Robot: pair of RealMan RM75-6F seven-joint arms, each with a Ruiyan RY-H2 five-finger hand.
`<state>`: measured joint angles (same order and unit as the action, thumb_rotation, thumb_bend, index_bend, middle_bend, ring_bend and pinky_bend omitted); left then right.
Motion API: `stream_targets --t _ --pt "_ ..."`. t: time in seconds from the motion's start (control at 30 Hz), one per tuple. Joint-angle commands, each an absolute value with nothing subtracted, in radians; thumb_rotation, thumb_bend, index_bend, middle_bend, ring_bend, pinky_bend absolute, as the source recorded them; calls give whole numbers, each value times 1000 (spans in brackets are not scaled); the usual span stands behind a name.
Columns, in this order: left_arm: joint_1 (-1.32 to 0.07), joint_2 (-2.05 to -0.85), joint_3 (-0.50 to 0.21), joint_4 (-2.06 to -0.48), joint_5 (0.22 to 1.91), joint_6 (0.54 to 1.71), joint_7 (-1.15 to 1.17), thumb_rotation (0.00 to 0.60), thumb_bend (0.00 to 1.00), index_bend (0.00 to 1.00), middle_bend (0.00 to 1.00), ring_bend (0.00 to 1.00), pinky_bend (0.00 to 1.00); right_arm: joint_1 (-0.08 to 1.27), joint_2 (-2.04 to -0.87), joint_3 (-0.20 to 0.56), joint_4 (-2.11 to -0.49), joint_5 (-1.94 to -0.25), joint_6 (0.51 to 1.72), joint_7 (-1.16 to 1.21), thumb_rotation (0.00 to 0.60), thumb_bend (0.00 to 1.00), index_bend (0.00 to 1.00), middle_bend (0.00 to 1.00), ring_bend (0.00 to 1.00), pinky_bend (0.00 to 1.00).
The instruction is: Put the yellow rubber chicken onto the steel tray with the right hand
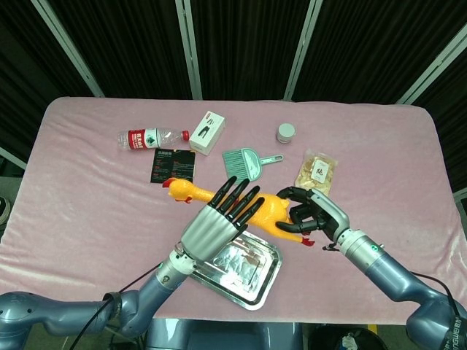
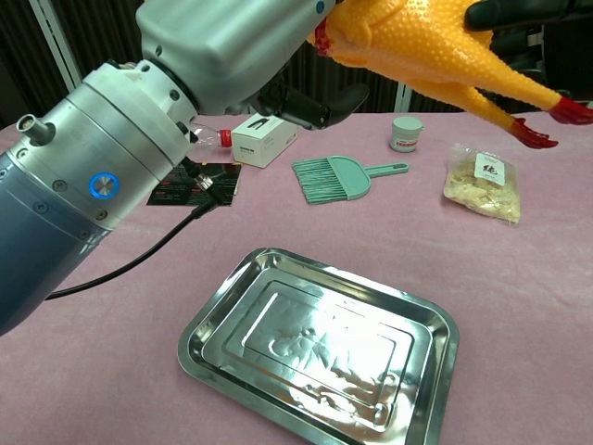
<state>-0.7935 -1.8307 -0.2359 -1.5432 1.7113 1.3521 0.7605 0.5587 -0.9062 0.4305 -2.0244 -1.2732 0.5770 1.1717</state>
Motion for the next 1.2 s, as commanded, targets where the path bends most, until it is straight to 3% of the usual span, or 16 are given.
stream_targets --t 0.03,0.23,0.4,0.77,1.0,1.07,1.2 --pt "-793 -1829 -239 -1548 1709 1350 764 600 334 221 157 74 164 558 -902 431 -2028 -1278 578 1182 600 598 1000 796 792 881" --pt "-795 -1836 -245 -1553 1713 1356 763 600 336 364 194 74 164 556 -898 421 -2033 -1295 589 1180 600 598 1000 797 792 881" --pt "-800 -1853 -248 -1529 1743 1383 738 600 376 645 304 113 185 557 -900 413 -2035 -1301 595 1181 600 598 1000 796 792 881" --pt "-809 -1887 -256 -1477 1782 1429 684 600 469 865 453 184 205 559 -900 400 -2030 -1312 607 1197 600 598 1000 797 792 881" --pt "-806 -1892 -259 -1473 1779 1430 688 600 464 864 456 188 205 564 -899 395 -2025 -1319 613 1212 600 598 1000 797 792 881" --pt "-805 -1889 -258 -1474 1783 1432 687 600 444 794 423 187 205 566 -898 394 -2024 -1320 614 1215 600 599 1000 797 793 881" --pt "-798 -1872 -246 -1483 1789 1429 690 600 408 556 319 163 205 569 -897 395 -2019 -1318 619 1224 600 599 1000 797 792 881"
